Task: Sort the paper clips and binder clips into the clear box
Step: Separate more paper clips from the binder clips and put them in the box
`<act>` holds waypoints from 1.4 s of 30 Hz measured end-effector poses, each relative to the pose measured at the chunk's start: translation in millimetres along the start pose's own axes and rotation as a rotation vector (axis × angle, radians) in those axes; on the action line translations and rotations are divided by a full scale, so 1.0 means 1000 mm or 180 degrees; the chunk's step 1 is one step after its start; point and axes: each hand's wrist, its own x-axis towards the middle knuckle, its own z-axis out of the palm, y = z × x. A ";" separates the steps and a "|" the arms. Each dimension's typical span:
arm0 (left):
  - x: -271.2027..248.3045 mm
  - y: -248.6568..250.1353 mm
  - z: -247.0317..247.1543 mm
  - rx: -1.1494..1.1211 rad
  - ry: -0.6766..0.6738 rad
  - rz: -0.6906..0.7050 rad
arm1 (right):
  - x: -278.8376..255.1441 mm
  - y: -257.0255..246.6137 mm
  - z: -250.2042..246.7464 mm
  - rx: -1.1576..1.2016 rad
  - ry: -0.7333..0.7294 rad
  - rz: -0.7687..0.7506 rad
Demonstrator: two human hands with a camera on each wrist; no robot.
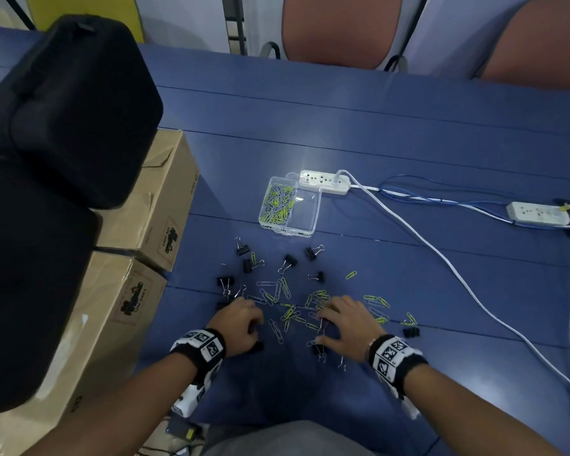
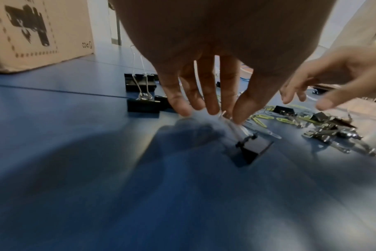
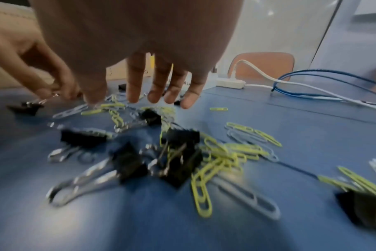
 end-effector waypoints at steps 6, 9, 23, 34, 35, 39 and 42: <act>0.006 0.021 0.015 0.0386 0.0230 0.0158 | -0.029 0.000 0.021 0.0005 -0.0161 0.0340; 0.007 0.027 0.027 0.0508 0.0075 0.0088 | -0.040 0.005 0.026 -0.0027 -0.0168 0.0351; 0.026 0.023 0.009 0.0513 0.0019 -0.0633 | -0.029 0.000 0.009 -0.0101 0.0135 0.0755; 0.056 0.049 0.010 -0.0046 0.0132 -0.0825 | 0.032 -0.053 0.009 -0.0042 -0.0066 0.1188; 0.058 0.047 0.006 0.0095 0.0283 -0.0800 | 0.033 -0.052 0.008 -0.0037 -0.0037 0.1185; 0.072 0.028 -0.015 0.0658 0.0522 -0.1123 | 0.033 -0.046 0.006 0.0058 -0.0003 0.1254; 0.075 0.016 -0.022 0.0648 0.0499 -0.1324 | 0.031 -0.044 0.009 0.0166 0.0025 0.1257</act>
